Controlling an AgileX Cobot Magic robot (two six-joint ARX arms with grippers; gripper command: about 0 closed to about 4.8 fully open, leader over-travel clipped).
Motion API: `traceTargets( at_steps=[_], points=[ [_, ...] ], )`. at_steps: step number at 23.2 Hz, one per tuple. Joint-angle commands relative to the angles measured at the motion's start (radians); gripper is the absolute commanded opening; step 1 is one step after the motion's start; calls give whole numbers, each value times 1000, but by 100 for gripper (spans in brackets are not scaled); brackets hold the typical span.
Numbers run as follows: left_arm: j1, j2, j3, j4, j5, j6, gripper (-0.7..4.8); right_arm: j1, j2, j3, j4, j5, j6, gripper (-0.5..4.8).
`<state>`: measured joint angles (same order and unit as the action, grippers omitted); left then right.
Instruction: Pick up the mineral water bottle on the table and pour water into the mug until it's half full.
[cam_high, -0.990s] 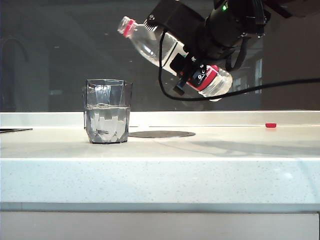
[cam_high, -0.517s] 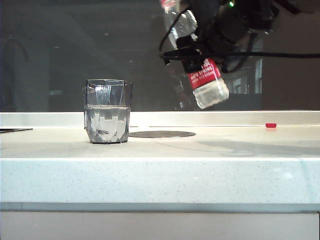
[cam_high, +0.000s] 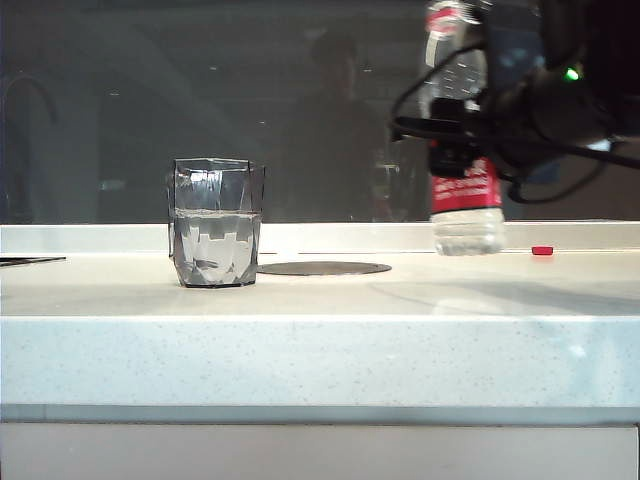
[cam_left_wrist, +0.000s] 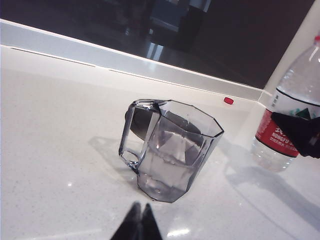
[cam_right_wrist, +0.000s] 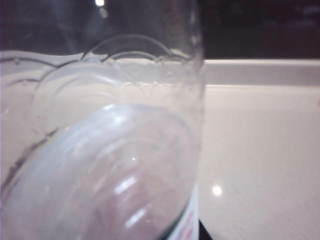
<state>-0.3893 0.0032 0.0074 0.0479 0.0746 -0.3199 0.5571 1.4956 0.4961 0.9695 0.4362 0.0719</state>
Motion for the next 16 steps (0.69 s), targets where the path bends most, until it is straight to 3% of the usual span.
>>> traceTargets(
  at_steps=[1,11,14,16],
  points=[
    [2,0,3,9,-3,-2,-4,-48,-2,-39,121,-12,60,202],
    [2,0,3,1,-3,-2,-4,-79,109,-63,296,-61,60,221],
    [2,0,3,2,-3,-2,-4,-79,140,-63,314,-62,60,279],
    [2,0,3,1,-3,-2,-4,-79,145,-64,306,-62,59,283]
  ],
)
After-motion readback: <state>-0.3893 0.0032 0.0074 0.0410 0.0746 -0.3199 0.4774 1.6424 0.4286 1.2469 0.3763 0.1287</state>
